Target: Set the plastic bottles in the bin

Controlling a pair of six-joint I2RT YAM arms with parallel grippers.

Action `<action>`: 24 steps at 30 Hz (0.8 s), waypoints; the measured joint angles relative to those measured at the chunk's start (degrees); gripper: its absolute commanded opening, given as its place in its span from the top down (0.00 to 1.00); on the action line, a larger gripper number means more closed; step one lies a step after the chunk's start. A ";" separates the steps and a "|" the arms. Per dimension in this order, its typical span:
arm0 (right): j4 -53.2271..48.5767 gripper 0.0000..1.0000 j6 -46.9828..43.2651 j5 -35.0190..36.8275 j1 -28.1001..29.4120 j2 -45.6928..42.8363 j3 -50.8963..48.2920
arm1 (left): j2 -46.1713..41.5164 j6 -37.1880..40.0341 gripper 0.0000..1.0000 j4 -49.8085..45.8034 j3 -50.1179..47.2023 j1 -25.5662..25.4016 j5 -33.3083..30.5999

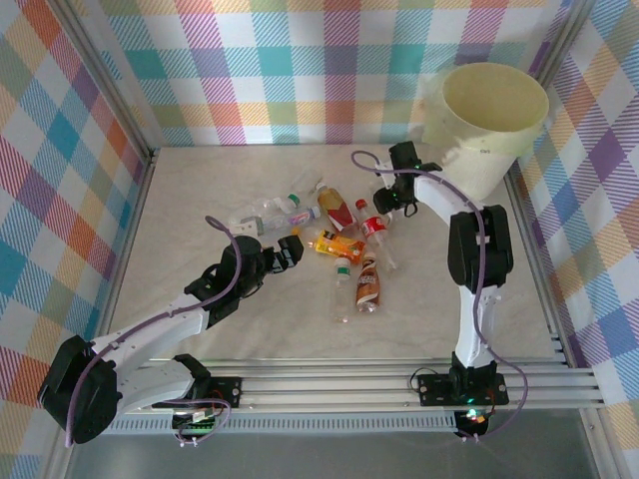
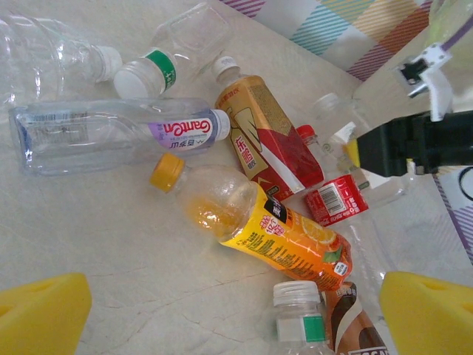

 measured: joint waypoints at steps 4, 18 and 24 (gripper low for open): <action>4.61 0.50 0.33 0.17 0.00 -8.41 -4.81 | 0.00 0.00 0.00 -0.02 0.00 0.00 -0.02; 22.95 0.53 3.02 3.34 -0.52 -31.21 -15.15 | 0.46 0.42 0.00 0.02 1.92 -0.50 1.05; 26.56 0.54 2.32 5.79 -4.20 -31.63 -10.19 | 2.19 0.28 0.01 0.00 2.36 -0.90 1.03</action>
